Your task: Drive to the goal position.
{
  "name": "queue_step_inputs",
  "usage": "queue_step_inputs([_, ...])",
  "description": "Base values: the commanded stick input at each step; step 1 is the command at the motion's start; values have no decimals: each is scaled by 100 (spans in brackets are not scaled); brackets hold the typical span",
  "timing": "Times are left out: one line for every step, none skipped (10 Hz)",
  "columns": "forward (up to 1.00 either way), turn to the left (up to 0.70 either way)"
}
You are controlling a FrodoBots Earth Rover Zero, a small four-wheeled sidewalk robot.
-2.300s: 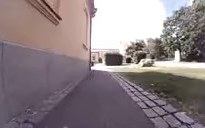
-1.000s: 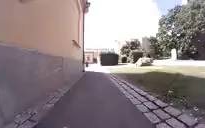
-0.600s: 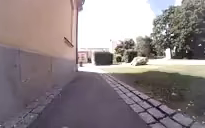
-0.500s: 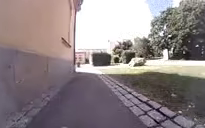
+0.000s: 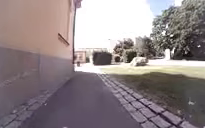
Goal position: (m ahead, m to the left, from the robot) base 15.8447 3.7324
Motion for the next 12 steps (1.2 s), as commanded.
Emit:
queue_step_inputs([85, 34])
queue_step_inputs([85, 34])
queue_step_inputs([85, 34])
queue_step_inputs([85, 34])
queue_step_inputs([85, 19])
queue_step_inputs([85, 3])
queue_step_inputs([85, 0])
queue_step_inputs([85, 0])
queue_step_inputs([85, 0])
queue_step_inputs([85, 0])
queue_step_inputs([85, 0])
queue_step_inputs([85, 0])
